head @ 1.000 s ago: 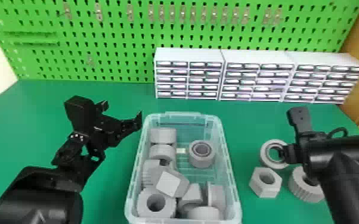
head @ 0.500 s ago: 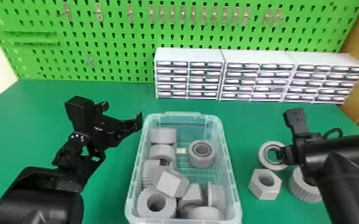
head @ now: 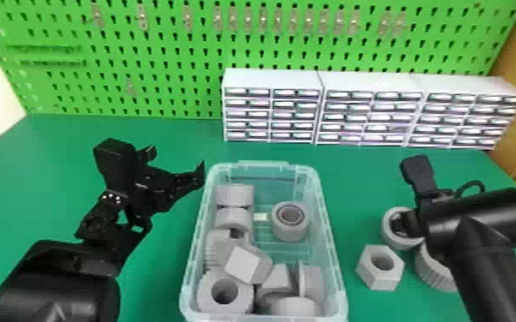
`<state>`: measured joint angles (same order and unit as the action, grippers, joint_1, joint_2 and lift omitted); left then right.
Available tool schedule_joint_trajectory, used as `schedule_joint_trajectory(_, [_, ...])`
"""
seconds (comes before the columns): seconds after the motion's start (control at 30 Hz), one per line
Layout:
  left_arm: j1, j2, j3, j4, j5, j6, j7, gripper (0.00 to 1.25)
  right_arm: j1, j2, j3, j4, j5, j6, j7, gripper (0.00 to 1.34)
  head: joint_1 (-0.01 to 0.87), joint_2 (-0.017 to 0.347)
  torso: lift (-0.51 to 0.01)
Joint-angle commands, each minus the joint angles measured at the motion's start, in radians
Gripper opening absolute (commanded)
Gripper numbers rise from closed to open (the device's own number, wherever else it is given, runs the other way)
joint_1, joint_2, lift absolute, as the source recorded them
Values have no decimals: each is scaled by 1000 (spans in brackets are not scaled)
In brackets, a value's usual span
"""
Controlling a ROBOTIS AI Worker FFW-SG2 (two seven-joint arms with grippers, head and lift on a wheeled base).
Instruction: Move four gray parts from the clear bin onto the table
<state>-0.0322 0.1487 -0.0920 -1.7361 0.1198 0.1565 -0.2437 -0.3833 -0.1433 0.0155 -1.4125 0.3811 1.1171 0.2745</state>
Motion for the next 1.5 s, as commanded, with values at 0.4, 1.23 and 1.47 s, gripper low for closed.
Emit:
schedule_joint_trajectory(0.4, [0, 0, -2, 1, 0, 0, 0, 1135, 0, -1, 4, 12, -15, 0, 0, 707, 678, 34, -50])
schedule_joint_trajectory(1.23, [0, 0, 0, 1, 1, 0, 0, 1135, -22, -33, 138, -324, -188, 75, 0, 818, 678, 34, -50])
schedule_joint_trajectory(1.47, [2, 0, 0, 1, 1, 0, 0, 1135, -45, -33, 239, -421, -186, 155, 0, 821, 678, 34, -50])
